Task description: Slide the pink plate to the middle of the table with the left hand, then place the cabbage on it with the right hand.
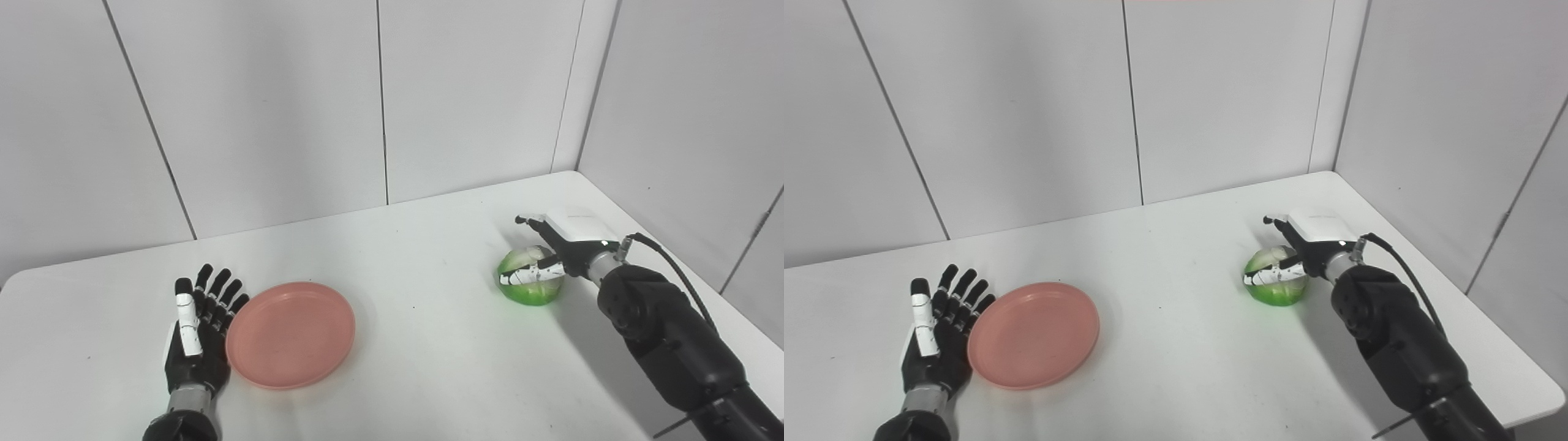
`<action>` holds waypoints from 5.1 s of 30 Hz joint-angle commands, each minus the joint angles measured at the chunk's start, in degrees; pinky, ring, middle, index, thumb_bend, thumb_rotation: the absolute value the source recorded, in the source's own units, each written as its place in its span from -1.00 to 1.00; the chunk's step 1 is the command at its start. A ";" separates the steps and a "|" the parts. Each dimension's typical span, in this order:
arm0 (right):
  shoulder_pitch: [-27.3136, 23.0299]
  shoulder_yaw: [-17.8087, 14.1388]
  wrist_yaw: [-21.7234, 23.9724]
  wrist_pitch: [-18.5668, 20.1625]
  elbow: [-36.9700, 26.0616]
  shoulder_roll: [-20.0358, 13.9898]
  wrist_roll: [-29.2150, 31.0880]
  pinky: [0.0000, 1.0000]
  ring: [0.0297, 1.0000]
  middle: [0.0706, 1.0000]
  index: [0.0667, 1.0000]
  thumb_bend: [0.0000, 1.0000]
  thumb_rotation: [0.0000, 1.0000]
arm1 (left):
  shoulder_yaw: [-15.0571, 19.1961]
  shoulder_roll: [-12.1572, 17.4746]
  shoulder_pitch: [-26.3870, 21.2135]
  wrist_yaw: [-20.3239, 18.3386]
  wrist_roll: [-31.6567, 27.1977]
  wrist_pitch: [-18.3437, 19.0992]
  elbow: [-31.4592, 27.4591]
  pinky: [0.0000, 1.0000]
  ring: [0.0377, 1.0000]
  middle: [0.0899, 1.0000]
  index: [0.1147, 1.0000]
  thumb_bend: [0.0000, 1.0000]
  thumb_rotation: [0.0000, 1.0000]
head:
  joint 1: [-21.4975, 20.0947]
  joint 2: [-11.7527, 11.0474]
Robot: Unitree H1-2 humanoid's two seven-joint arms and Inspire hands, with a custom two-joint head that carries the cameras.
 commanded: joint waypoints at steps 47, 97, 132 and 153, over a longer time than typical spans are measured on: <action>-0.25 5.49 -5.09 -6.00 5.24 -3.53 11.90 -0.36 -0.26 -0.12 0.16 0.14 -1.00 | 0.02 -0.11 0.95 1.59 0.62 4.29 -0.73 0.76 0.78 0.81 0.89 0.67 0.77 | 1.37 1.37; -17.69 12.19 -10.09 -14.43 5.44 16.89 13.86 -0.34 -0.20 -0.16 -0.03 0.06 -1.00 | -1.99 -6.43 -1.76 5.87 7.22 -6.54 10.50 0.67 0.68 0.70 0.81 0.54 0.72 | 26.83 -1.75; -15.77 18.65 -16.50 -20.32 19.20 22.23 10.42 -0.25 -0.04 0.19 0.38 0.64 -0.40 | -1.33 -7.33 -2.04 5.41 6.94 -8.18 13.48 0.62 0.66 0.68 0.81 0.48 0.72 | 26.75 -2.77; -14.08 16.45 -16.31 -22.24 14.63 20.46 13.91 0.80 0.72 0.74 0.57 0.77 0.54 | -1.24 -6.71 -2.24 5.44 6.98 -7.72 12.79 0.62 0.65 0.65 0.84 0.53 0.74 | 26.75 -2.64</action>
